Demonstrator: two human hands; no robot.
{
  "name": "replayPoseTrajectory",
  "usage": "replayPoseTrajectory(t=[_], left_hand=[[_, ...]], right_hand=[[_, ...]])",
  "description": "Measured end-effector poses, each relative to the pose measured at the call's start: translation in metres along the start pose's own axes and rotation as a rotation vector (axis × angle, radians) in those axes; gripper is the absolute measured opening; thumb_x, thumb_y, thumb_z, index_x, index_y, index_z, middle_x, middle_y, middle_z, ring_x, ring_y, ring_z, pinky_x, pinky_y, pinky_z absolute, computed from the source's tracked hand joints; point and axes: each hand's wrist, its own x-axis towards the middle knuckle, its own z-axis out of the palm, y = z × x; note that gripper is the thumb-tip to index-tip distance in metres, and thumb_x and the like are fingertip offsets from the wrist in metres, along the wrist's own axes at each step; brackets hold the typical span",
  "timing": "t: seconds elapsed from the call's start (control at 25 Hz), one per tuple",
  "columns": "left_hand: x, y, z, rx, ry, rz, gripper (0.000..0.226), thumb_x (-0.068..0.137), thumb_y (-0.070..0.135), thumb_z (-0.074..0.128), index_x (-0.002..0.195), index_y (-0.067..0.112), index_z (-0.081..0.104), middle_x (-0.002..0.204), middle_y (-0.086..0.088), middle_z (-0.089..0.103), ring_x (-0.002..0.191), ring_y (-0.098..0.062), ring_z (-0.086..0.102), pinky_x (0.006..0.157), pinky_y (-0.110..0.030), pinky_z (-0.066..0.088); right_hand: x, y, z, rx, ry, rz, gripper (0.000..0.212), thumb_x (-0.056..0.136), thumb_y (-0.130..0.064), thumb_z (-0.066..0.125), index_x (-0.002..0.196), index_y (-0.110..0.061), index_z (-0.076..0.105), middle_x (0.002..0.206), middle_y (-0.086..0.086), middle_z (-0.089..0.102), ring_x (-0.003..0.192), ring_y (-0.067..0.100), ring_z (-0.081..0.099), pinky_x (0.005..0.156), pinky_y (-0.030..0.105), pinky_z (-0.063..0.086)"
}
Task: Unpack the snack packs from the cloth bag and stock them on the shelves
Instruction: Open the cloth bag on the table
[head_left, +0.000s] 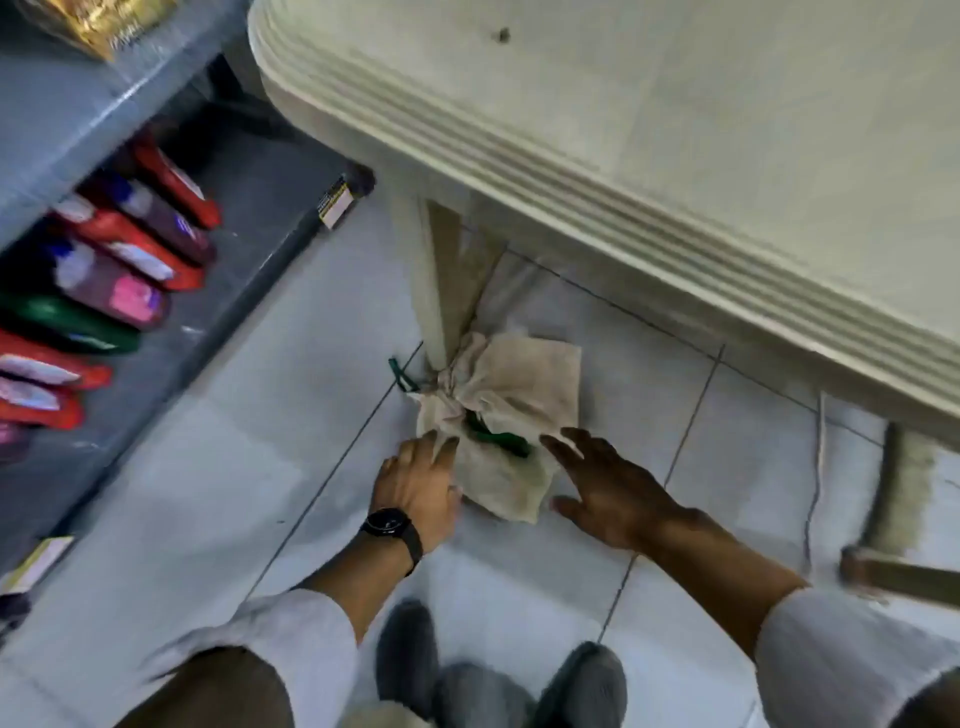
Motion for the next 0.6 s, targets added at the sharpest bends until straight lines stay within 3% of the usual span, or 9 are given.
replayPoseTrajectory(t=[0.24, 0.32, 0.36, 0.44, 0.52, 0.6], left_hand=[[0.092, -0.009, 0.087, -0.26, 0.006, -0.382, 0.078, 0.102, 0.048, 0.042, 0.161, 0.019, 0.0, 0.169, -0.012, 0.005, 0.155, -0.031, 0.013, 0.124, -0.041, 0.018], [0.121, -0.028, 0.109, -0.385, 0.005, -0.496, 0.088, 0.099, 0.05, 0.047, 0.16, 0.018, -0.007, 0.169, -0.015, 0.006, 0.155, -0.032, 0.013, 0.125, -0.041, 0.017], [0.133, -0.034, 0.119, -0.467, 0.006, -0.54, 0.095, 0.095, 0.052, 0.053, 0.16, 0.019, -0.008, 0.167, -0.016, 0.017, 0.152, -0.033, 0.022, 0.122, -0.043, 0.024], [0.146, -0.041, 0.133, -0.67, -0.063, -0.597, 0.099, 0.087, 0.056, 0.061, 0.16, 0.026, 0.001, 0.154, -0.013, 0.043, 0.138, -0.035, 0.045, 0.111, -0.044, 0.042], [0.146, -0.04, 0.137, -0.829, -0.087, -0.601, 0.07, 0.091, 0.053, 0.052, 0.153, 0.031, 0.029, 0.144, -0.009, 0.055, 0.125, -0.033, 0.058, 0.102, -0.042, 0.05], [0.134, -0.034, 0.126, -0.909, -0.016, -0.601, 0.044, 0.098, 0.046, 0.039, 0.138, 0.032, 0.05, 0.137, -0.008, 0.061, 0.117, -0.032, 0.062, 0.095, -0.035, 0.05]], right_hand=[[0.181, 0.009, 0.047, -0.244, 0.203, -0.121, 0.072, 0.101, -0.035, 0.049, 0.162, -0.029, 0.012, 0.172, 0.003, 0.004, 0.157, 0.032, 0.006, 0.124, 0.052, 0.02], [0.224, 0.013, 0.052, -0.386, 0.224, -0.17, 0.077, 0.099, -0.032, 0.051, 0.163, -0.03, 0.007, 0.172, 0.001, 0.001, 0.157, 0.032, 0.002, 0.123, 0.055, 0.018], [0.242, 0.013, 0.054, -0.448, 0.202, -0.17, 0.081, 0.097, -0.032, 0.054, 0.163, -0.03, 0.007, 0.172, 0.001, 0.002, 0.157, 0.032, 0.003, 0.122, 0.057, 0.019], [0.261, 0.013, 0.061, -0.519, 0.131, -0.119, 0.076, 0.094, -0.038, 0.059, 0.16, -0.03, 0.021, 0.166, 0.004, 0.023, 0.151, 0.034, 0.018, 0.116, 0.055, 0.027], [0.264, 0.013, 0.07, -0.522, 0.174, -0.133, 0.054, 0.095, -0.034, 0.056, 0.148, -0.027, 0.046, 0.149, 0.004, 0.049, 0.137, 0.032, 0.041, 0.107, 0.046, 0.037], [0.253, 0.013, 0.071, -0.399, 0.294, -0.124, 0.041, 0.095, -0.023, 0.053, 0.136, -0.022, 0.059, 0.134, 0.007, 0.064, 0.122, 0.032, 0.057, 0.101, 0.04, 0.045]])
